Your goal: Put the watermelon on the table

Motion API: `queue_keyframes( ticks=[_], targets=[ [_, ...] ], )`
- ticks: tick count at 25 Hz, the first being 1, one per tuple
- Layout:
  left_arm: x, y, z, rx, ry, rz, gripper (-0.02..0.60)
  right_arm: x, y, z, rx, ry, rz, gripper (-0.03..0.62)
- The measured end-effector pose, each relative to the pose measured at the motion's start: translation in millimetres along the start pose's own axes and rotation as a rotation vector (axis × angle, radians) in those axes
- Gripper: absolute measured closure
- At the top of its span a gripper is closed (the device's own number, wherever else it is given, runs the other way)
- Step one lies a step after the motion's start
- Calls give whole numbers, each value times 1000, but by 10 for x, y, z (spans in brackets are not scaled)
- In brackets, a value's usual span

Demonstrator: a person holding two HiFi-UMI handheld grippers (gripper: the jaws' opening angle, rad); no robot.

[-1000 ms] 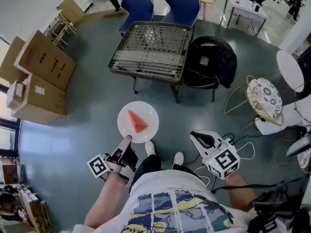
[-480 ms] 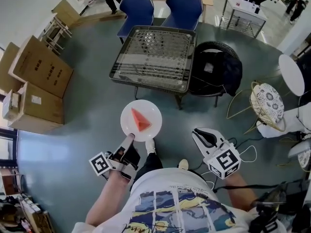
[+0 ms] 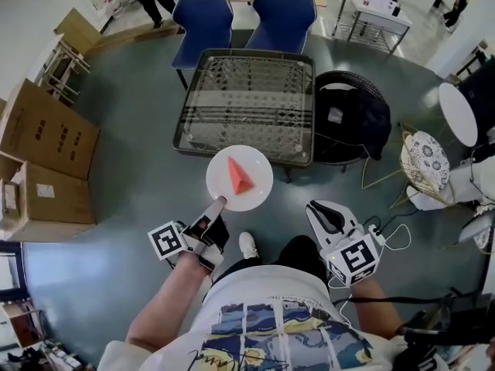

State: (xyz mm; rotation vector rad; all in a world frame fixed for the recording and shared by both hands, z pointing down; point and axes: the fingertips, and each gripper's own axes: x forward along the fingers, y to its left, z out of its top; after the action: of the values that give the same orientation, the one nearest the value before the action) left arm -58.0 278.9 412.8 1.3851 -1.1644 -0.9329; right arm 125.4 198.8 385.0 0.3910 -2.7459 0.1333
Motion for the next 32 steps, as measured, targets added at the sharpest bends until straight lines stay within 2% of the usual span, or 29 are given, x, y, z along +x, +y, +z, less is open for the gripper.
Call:
queue_keyframes(
  ticks=[5,9,14,18,24,32],
  targets=[
    [432,97,366,-20,40,-16,561,179,-220,87,28,6,-50,577],
    [880,153,550,-36,61,-39,561,262,-662,172,46,2,-90,576],
    [1553,327,756,-49,87,-18,561,373,-1295,260,46,-20,-134,577],
    [2140,439,929,-73,111,-34,561,450,-1582,223,66,6,-171,577],
    [2934,860,1245,-92,192,-39,561,586,-1939,123,147,52,-286,577],
    [3966,1686,1785,-93,285,27,561,981,-2266,275,260,104,-432,577]
  ],
)
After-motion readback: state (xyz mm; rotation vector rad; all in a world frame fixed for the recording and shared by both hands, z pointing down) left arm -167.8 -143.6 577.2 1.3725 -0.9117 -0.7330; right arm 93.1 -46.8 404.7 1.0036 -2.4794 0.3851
